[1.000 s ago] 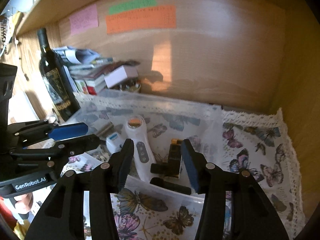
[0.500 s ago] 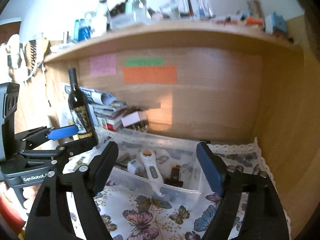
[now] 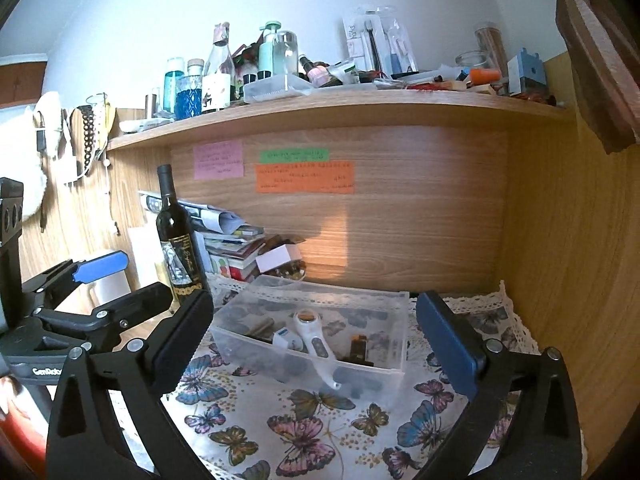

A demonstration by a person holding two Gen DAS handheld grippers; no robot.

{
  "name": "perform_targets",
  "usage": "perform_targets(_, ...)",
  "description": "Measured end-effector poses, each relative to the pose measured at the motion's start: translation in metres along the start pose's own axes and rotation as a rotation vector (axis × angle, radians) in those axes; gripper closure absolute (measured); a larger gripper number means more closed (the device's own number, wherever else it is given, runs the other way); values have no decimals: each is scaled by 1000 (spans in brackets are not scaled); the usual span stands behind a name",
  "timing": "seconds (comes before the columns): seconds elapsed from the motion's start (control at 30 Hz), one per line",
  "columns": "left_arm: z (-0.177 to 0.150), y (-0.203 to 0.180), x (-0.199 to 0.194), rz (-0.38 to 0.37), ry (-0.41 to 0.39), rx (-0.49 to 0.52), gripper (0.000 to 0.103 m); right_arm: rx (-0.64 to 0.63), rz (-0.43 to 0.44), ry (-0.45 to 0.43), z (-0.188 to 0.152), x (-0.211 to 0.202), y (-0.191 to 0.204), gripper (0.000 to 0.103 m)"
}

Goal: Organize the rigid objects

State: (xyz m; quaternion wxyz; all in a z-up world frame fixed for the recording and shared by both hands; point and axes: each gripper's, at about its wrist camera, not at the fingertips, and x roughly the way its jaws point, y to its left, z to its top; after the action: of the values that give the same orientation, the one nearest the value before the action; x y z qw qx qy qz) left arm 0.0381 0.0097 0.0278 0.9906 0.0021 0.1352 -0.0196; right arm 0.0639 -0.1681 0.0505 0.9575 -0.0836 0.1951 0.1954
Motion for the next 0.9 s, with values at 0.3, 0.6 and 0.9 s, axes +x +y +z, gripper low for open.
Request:
perform_targets(0.3, 0, 0, -2, 7, -10, -15, 2, 2, -1, -10, 0, -4, 1, 0)
perform_targets(0.6, 1, 1, -3, 7, -11, -24, 2, -3, 1, -12, 0, -4, 2, 0)
perform_targets(0.9, 0, 1, -4, 6, -9, -31, 1, -7, 1, -11, 0, -4, 4, 0)
